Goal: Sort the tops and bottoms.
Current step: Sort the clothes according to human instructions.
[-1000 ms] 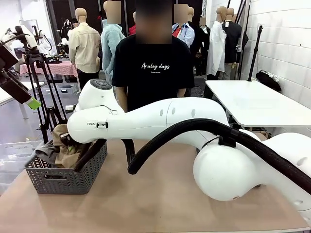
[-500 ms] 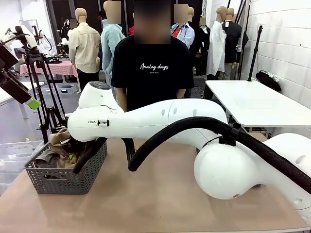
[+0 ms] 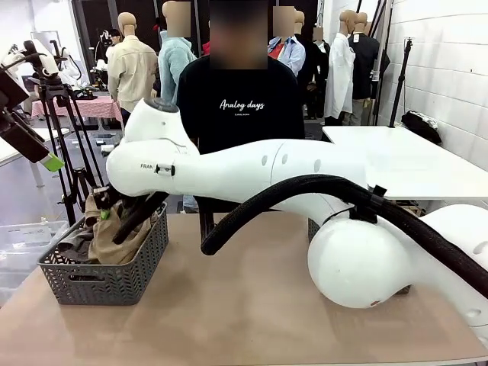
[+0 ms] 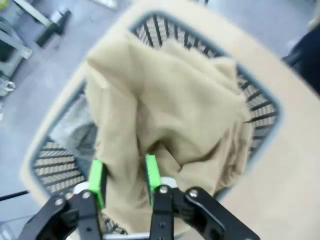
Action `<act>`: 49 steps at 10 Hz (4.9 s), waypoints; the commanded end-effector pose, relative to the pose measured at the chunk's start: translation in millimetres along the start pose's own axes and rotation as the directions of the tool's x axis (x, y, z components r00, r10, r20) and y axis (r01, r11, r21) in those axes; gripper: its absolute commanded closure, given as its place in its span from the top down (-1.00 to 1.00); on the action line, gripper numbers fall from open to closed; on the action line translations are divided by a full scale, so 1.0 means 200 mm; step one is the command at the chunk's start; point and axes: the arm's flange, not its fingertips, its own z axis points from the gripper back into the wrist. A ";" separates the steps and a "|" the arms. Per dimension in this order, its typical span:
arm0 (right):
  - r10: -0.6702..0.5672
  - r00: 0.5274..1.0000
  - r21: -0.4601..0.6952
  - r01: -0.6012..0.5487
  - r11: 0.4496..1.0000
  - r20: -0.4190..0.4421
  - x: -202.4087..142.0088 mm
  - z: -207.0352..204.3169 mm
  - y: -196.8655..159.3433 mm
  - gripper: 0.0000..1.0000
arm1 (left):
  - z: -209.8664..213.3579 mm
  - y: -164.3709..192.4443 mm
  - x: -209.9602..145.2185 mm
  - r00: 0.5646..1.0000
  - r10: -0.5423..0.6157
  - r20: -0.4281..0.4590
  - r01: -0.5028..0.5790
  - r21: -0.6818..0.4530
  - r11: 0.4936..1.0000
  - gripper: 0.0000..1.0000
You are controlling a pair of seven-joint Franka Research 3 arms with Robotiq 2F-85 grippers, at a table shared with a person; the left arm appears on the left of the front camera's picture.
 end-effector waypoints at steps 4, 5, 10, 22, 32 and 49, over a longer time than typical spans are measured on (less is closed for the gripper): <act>0.008 0.998 -0.083 -0.004 0.997 0.057 0.01 0.21 0.06 1.00 | 0.01 0.00 0.00 1.000 0.005 -0.012 -0.005 0.001 1.000 1.00; -0.003 0.999 -0.110 0.009 0.994 0.054 0.00 0.24 0.03 1.00 | 0.01 0.00 0.00 1.000 0.005 -0.012 -0.005 0.001 1.000 1.00; 0.006 0.998 -0.083 -0.001 0.997 0.062 0.08 0.21 0.00 1.00 | 0.01 0.00 0.00 1.000 0.005 -0.012 -0.005 0.001 1.000 1.00; 0.006 0.998 -0.083 -0.001 0.997 0.062 0.08 0.21 0.00 1.00 | 0.01 0.00 0.00 1.000 0.005 -0.012 -0.005 0.001 1.000 1.00; 0.006 0.998 -0.083 -0.001 0.997 0.062 0.08 0.21 0.00 1.00 | 0.01 0.00 0.00 1.000 0.005 -0.012 -0.005 0.001 1.000 1.00; -0.351 0.935 -0.464 0.337 0.819 0.060 -0.62 1.26 -0.37 1.00 | 0.01 0.00 0.00 1.000 0.005 -0.012 -0.005 0.001 1.000 1.00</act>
